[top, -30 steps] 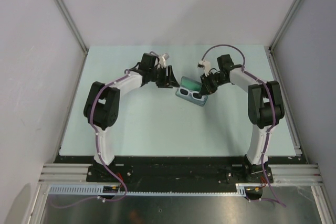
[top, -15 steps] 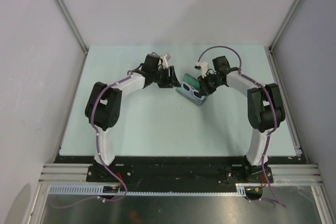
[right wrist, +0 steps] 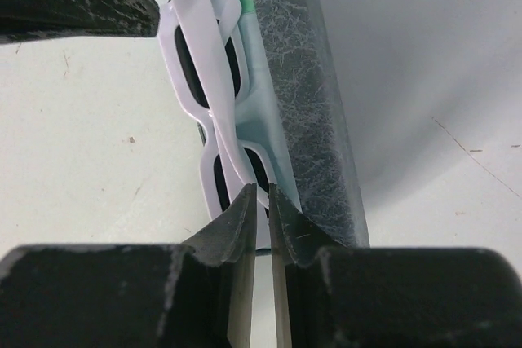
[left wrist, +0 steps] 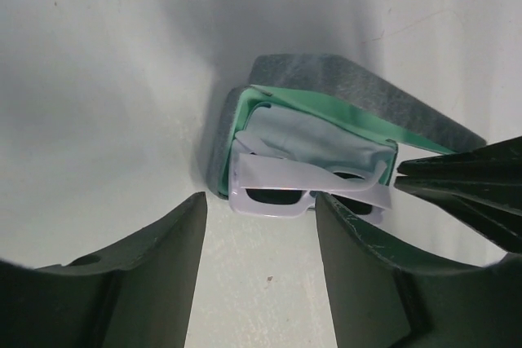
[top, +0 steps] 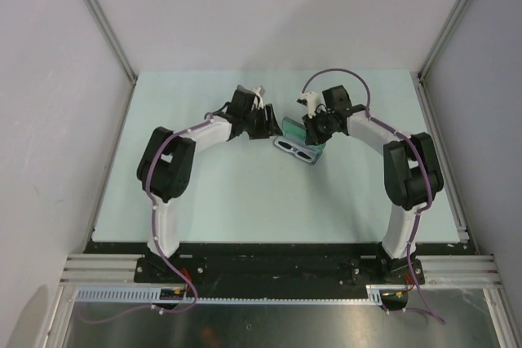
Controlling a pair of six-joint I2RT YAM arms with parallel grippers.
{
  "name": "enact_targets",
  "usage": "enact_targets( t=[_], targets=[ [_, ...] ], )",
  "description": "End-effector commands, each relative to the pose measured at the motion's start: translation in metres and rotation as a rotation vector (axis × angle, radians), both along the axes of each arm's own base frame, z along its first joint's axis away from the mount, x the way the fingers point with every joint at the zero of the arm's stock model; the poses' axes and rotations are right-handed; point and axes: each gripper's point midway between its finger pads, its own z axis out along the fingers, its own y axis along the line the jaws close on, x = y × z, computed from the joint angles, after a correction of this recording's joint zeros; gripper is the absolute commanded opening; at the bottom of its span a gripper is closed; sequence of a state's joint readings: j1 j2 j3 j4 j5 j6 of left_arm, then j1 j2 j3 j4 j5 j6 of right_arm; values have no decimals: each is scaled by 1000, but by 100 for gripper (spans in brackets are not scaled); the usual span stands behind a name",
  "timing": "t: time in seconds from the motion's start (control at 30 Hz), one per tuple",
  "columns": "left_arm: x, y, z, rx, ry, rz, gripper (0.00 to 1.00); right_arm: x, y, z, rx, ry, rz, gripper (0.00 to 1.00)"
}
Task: Organize the sunglasses
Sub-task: Place the sunglasses in the sunglasses case, then pick up the sunglasses from the sunglasses case.
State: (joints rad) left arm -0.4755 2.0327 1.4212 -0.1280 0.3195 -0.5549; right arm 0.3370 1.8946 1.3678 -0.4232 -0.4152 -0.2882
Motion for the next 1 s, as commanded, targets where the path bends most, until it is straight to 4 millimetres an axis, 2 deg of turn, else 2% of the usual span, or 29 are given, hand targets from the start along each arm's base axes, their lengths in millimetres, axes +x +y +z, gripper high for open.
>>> enact_targets(
  t=[0.0, 0.07, 0.17, 0.33, 0.5, 0.6, 0.67, 0.77, 0.97],
  targets=[
    [1, -9, -9, 3, 3, 6, 61, 8, 9, 24, 4, -88, -14, 17],
    [1, -8, -9, 8, 1, 15, 61, 7, 17, 29, 7, -107, -8, 20],
    [3, 4, -8, 53, -24, 65, 61, 3, 32, 34, -14, -148, 16, 23],
    [11, 32, 4, 79, -52, 164, 59, 4, 51, 33, -62, -215, 35, 27],
    [8, 56, 4, 70, -24, 211, 60, 14, 51, 34, -122, -284, -6, 36],
    [5, 68, 6, 70, -21, 229, 61, 22, 41, 34, -198, -331, -35, 41],
    [4, 76, 6, 67, -18, 235, 61, 22, 43, 29, -223, -341, -18, 41],
    [1, 84, 5, 60, -4, 248, 61, 21, 35, 22, -289, -344, -11, 40],
    [-2, 93, 3, 58, 6, 252, 61, 18, 35, 23, -332, -362, 20, 34]
  ],
)
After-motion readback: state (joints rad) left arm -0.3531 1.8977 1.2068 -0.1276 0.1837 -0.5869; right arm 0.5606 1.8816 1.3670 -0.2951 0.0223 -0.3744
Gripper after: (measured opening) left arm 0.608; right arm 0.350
